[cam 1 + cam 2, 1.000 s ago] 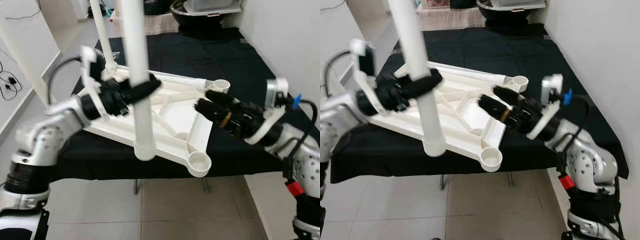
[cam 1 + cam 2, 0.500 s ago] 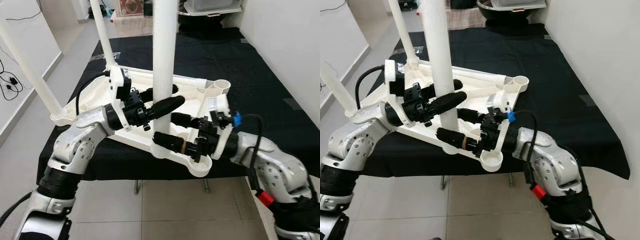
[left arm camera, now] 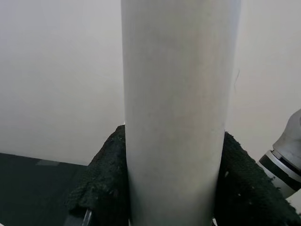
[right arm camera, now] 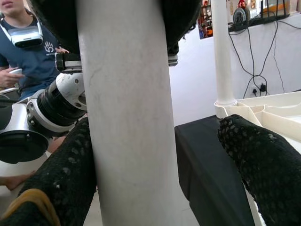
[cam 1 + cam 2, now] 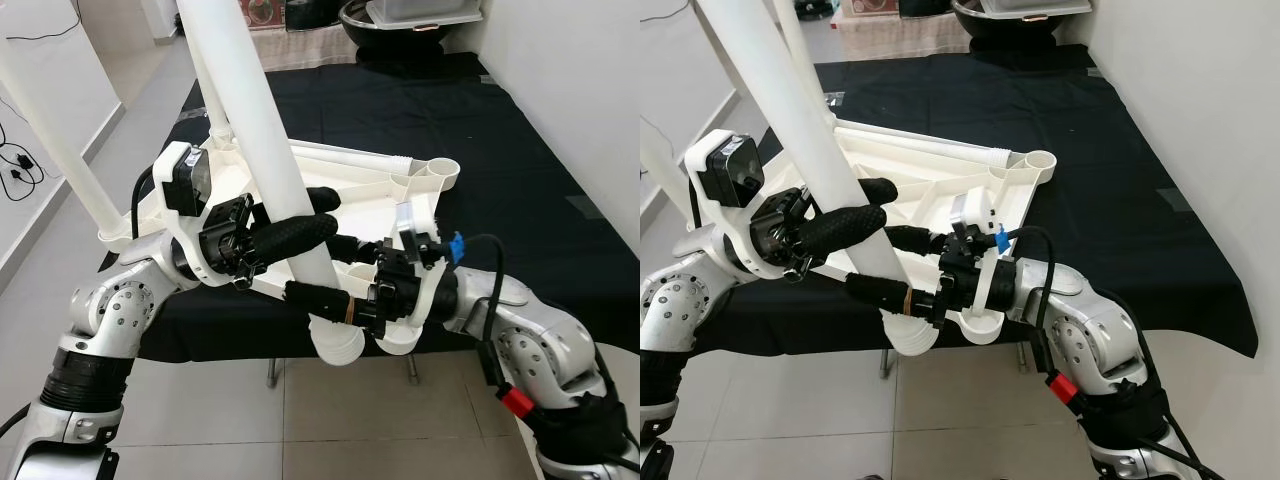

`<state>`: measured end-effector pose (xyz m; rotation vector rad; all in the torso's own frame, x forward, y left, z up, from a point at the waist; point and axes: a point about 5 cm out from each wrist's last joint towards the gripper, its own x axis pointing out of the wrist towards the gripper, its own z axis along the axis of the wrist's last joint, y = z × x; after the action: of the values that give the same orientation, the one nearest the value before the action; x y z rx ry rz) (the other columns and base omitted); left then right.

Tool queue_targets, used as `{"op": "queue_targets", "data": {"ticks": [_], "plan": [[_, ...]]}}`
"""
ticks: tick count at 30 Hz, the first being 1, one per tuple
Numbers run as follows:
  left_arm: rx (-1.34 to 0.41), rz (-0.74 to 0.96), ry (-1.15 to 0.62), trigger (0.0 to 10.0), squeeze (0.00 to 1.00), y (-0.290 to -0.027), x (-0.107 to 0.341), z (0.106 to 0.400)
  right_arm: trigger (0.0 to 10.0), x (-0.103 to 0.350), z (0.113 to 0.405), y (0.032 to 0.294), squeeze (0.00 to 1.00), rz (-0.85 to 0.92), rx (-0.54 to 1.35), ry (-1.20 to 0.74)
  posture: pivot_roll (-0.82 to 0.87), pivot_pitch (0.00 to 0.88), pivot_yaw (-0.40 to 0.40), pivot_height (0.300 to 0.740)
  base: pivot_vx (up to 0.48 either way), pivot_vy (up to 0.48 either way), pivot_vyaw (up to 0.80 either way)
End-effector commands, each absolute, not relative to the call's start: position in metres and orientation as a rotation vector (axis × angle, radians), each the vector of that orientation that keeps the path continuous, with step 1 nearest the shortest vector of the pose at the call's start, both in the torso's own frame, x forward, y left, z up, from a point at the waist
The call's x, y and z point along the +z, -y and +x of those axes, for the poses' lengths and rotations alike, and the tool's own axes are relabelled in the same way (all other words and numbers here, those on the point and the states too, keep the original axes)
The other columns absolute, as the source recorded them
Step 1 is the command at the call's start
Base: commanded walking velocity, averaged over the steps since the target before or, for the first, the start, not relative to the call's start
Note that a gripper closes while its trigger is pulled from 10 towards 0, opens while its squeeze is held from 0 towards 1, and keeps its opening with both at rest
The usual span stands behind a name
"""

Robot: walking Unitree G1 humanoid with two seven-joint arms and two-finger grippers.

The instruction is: Building children table

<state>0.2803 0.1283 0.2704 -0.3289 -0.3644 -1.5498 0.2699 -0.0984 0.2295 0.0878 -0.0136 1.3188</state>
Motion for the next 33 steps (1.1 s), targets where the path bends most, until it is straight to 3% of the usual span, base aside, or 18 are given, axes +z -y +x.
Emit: {"op": "queue_targets", "data": {"ticks": [1,11,17,33], "plan": [[-1.659,-0.306,0.359,10.0,0.0,-0.12,0.268,0.27,10.0,0.227,0.275,0.103,0.0,0.057,1.253,0.007,-0.07,0.135,0.077,0.74,0.0,0.0,0.0],[-1.577,-0.185,0.406,10.0,0.0,-0.111,0.269,0.276,10.0,0.225,0.275,0.09,0.0,0.022,1.231,-0.026,-0.07,0.134,0.081,0.74,0.0,0.0,0.0],[-1.468,-0.299,0.521,10.0,0.0,-0.112,0.283,0.286,10.0,0.215,0.274,0.076,0.0,0.071,1.217,-0.037,-0.07,0.136,0.085,0.74,0.0,0.0,0.0],[-1.481,-0.323,0.523,10.0,0.0,-0.105,0.28,0.282,10.0,0.216,0.274,0.062,0.0,0.13,1.203,0.007,-0.07,0.137,0.084,0.74,0.0,0.0,0.0]]}}
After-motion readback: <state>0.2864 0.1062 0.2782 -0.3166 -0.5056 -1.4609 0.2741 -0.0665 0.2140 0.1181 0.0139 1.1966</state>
